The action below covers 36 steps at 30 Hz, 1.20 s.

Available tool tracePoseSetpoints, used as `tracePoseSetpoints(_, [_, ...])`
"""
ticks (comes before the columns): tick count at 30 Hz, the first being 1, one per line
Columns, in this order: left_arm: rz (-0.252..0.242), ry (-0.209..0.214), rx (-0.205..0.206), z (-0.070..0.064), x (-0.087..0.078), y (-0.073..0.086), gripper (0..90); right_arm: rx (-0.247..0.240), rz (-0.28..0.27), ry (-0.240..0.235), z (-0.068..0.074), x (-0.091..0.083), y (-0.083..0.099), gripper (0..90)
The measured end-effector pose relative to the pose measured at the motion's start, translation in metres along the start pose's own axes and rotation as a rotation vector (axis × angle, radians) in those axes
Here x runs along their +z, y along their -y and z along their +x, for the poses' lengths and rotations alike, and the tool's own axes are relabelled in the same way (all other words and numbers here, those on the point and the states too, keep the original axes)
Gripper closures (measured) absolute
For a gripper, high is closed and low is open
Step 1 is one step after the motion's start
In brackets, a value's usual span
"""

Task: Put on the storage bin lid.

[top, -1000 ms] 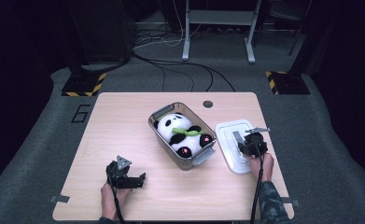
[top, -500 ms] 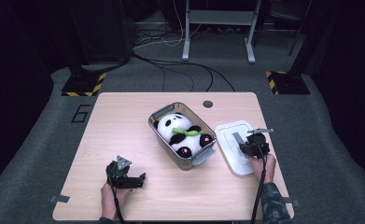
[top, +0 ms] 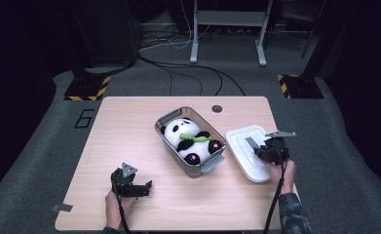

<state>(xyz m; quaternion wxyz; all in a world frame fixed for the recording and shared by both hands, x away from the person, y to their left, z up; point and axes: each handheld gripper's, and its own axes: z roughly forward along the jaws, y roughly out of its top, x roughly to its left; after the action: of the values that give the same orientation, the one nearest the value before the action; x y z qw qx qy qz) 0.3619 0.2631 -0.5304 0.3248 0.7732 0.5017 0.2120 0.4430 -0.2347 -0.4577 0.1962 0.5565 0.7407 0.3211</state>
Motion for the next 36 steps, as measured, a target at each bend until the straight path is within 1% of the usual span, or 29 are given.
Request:
tracePoseSetpoints(1, [0.0, 0.0, 0.0, 0.0, 0.0, 0.0, 0.6, -0.012, -0.005, 0.001, 0.0, -0.003, -0.002, 66.7])
tracePoseSetpoints(2, [0.0, 0.0, 0.0, 0.0, 0.0, 0.0, 0.6, -0.004, -0.005, 0.001, 0.002, -0.006, -0.003, 66.7])
tracePoseSetpoints(3, [0.0, 0.0, 0.0, 0.0, 0.0, 0.0, 0.6, -0.016, -0.014, -0.002, 0.001, -0.009, -0.005, 66.7])
tracePoseSetpoints(5, [0.0, 0.0, 0.0, 0.0, 0.0, 0.0, 0.6, -0.013, -0.023, -0.003, 0.003, -0.016, -0.009, 66.7])
tracePoseSetpoints(9, [0.0, 0.0, 0.0, 0.0, 0.0, 0.0, 0.6, -0.023, -0.047, -0.006, 0.007, -0.026, -0.016, 66.7])
tracePoseSetpoints(13, [0.0, 0.001, 0.003, 0.0, 0.0, 0.0, 0.6, -0.01, -0.061, -0.02, 0.008, -0.034, -0.022, 66.8])
tracePoseSetpoints(17, [0.0, 0.001, 0.003, 0.0, 0.0, 0.0, 0.7, -0.018, -0.084, -0.017, 0.011, -0.043, -0.03, 66.7])
tracePoseSetpoints(21, [0.0, 0.001, 0.003, 0.0, 0.0, 0.0, 0.6, -0.03, -0.107, -0.031, 0.015, -0.053, -0.04, 66.7])
tracePoseSetpoints(23, [0.0, 0.0, 0.003, 0.0, 0.0, 0.0, 0.6, -0.035, -0.117, -0.03, 0.018, -0.058, -0.045, 66.7])
tracePoseSetpoints(28, [0.0, 0.0, 0.003, 0.0, 0.0, 0.0, 0.7, -0.055, -0.146, -0.052, 0.033, -0.067, -0.061, 66.7])
tracePoseSetpoints(31, [0.0, 0.0, 0.003, 0.0, 0.0, 0.0, 0.7, -0.069, -0.163, -0.076, 0.043, -0.069, -0.068, 66.7])
tracePoseSetpoints(36, [0.0, 0.0, 0.003, 0.0, 0.0, 0.0, 0.7, -0.093, -0.177, -0.104, 0.063, -0.069, -0.08, 66.7])
